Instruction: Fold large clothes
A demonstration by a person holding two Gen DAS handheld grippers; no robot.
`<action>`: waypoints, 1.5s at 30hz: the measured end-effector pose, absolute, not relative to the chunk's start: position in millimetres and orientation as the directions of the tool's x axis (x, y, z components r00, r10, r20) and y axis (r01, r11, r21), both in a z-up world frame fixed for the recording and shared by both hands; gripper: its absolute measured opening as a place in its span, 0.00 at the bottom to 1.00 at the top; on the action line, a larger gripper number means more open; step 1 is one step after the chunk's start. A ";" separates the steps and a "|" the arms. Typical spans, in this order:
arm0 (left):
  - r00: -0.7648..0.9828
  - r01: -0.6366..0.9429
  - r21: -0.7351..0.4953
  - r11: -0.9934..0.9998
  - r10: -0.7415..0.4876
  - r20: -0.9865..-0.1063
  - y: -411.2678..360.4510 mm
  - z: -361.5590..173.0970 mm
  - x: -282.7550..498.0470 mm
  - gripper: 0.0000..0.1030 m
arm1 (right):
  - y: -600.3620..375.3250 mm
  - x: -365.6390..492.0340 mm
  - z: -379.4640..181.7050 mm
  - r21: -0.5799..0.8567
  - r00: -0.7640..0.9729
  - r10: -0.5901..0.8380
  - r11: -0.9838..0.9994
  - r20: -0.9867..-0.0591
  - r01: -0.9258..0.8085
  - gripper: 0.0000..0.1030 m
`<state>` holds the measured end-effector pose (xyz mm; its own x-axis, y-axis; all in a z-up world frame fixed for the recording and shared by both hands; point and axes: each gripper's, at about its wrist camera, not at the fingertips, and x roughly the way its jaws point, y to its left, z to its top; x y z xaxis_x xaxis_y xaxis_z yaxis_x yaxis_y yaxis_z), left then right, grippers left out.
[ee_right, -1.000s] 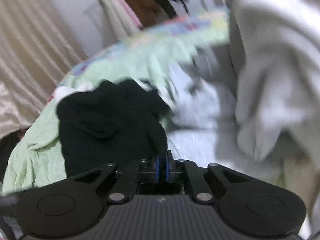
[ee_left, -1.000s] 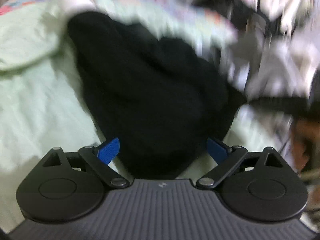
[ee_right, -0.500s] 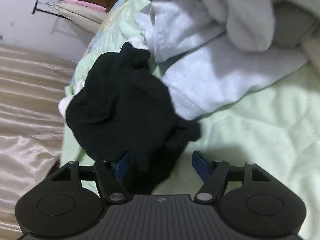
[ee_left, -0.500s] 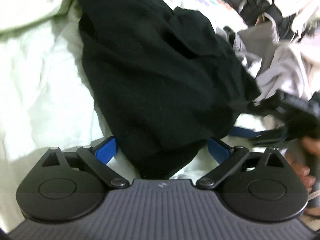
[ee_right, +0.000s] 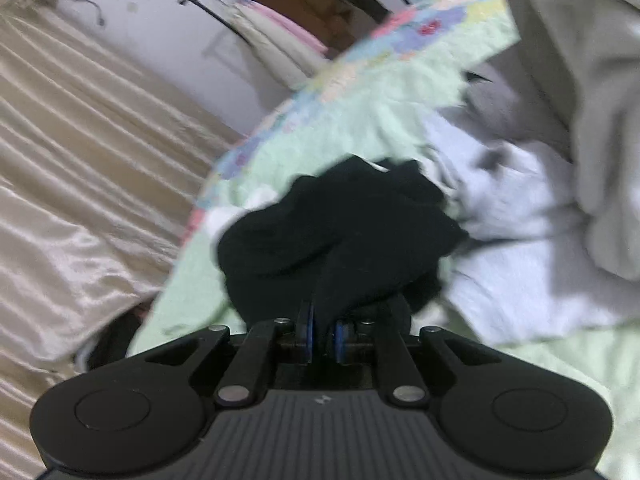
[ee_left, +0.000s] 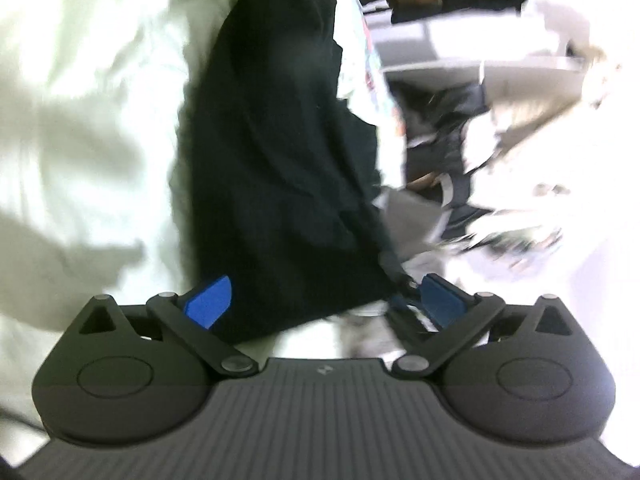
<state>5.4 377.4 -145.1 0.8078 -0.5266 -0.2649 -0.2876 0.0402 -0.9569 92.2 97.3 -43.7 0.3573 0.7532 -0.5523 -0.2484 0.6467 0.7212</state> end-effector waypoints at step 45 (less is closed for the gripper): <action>0.956 -0.292 -0.650 0.702 0.238 -0.172 351.2 157.9 6.1 0.08 | 151.8 130.6 64.1 0.760 0.296 0.931 0.348 -0.212 -0.549 0.11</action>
